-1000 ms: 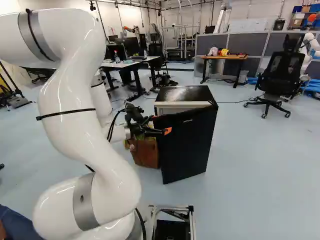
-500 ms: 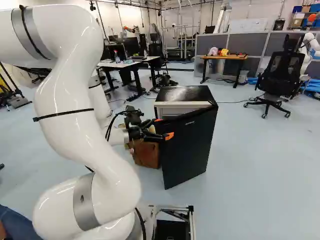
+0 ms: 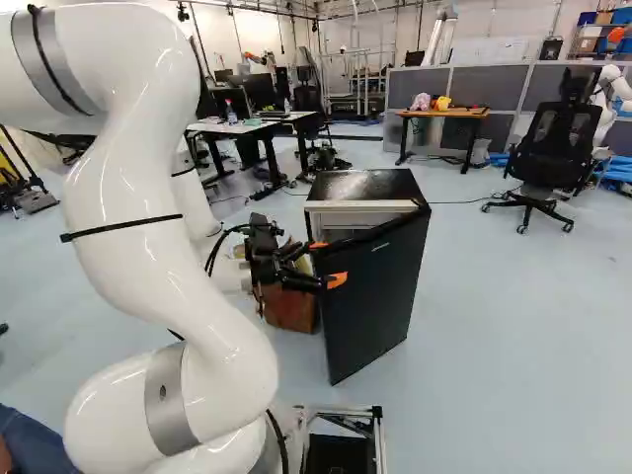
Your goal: Grab a drink from the fridge
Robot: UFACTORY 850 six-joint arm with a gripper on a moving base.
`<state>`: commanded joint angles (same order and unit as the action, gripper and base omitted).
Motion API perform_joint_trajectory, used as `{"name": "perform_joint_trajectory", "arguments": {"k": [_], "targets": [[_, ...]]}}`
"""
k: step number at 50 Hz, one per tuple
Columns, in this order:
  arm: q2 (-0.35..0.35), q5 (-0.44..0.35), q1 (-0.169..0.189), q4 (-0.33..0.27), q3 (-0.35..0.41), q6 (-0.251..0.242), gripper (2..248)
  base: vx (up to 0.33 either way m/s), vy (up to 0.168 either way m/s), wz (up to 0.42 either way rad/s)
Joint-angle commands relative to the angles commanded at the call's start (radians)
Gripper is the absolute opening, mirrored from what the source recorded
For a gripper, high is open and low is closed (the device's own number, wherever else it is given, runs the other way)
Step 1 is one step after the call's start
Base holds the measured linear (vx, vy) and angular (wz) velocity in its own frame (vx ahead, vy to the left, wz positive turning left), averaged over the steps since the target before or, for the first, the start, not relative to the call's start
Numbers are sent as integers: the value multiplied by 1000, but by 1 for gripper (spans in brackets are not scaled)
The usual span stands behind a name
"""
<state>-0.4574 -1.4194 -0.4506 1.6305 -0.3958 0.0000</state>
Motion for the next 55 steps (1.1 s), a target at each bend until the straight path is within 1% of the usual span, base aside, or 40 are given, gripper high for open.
{"name": "perform_joint_trajectory", "arguments": {"k": [11,20,55], "targets": [[1,0,5,57,3,0,247,0,0,0],[-1,0,17,105,-3,0,247,0,0,0],[-6,0,92,307,-38,0,247,0,0,0]]}}
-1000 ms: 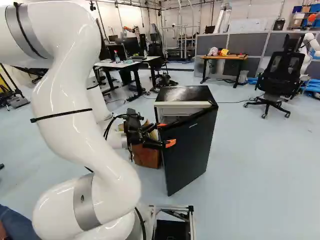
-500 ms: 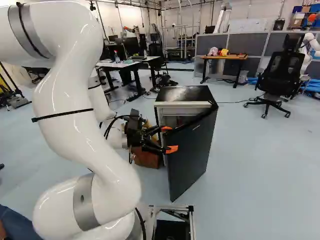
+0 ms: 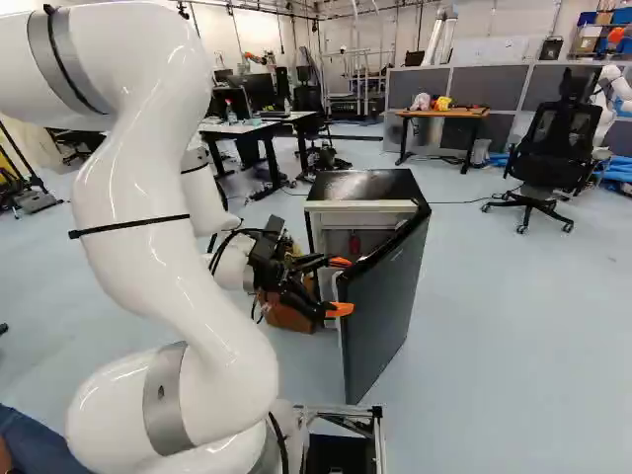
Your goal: Grab a drink from the fridge
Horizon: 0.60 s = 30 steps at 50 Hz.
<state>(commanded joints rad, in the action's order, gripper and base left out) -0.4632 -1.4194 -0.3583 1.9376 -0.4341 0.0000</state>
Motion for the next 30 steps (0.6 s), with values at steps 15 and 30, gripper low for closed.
{"name": "perform_joint_trajectory", "arguments": {"k": [15,30], "targets": [[0,0,40,90,-19,0,247,0,0,0],[1,0,88,105,-42,0,247,0,0,0]]}}
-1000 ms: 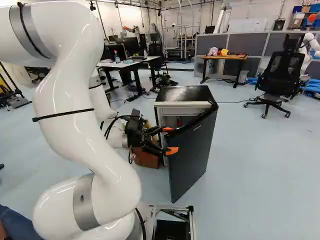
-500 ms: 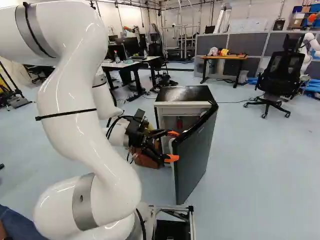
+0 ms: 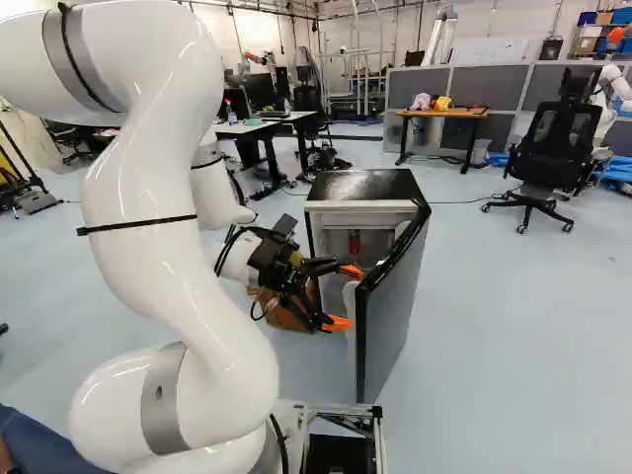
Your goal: Grab a drink from the fridge
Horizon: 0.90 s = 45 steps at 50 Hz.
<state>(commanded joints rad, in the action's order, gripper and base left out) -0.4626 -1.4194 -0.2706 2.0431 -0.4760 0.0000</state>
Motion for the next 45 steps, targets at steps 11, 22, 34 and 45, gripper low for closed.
{"name": "perform_joint_trajectory", "arguments": {"k": [11,22,34,45], "targets": [[0,14,47,0,-23,0,247,0,0,0],[-2,46,98,0,-50,0,247,0,0,0],[-6,74,152,0,-78,0,247,0,0,0],[-11,76,200,0,-105,0,247,0,0,0]]}}
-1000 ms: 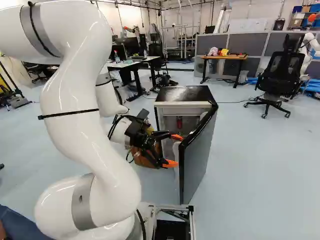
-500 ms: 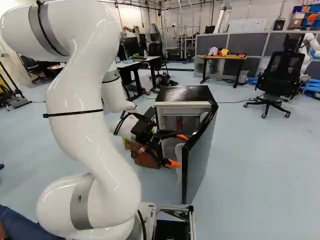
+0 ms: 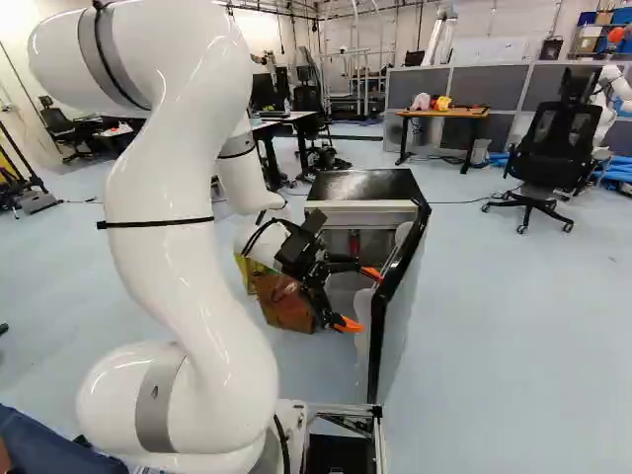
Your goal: Grab a drink from the fridge
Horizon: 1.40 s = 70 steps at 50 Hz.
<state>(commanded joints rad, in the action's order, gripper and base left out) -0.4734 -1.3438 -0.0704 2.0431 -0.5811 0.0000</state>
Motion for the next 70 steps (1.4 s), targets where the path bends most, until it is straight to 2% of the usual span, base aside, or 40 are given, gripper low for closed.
{"name": "perform_joint_trajectory", "arguments": {"k": [29,70], "targets": [[-18,0,119,0,-75,0,247,0,0,0],[-66,3,291,0,-223,0,247,0,0,0]]}}
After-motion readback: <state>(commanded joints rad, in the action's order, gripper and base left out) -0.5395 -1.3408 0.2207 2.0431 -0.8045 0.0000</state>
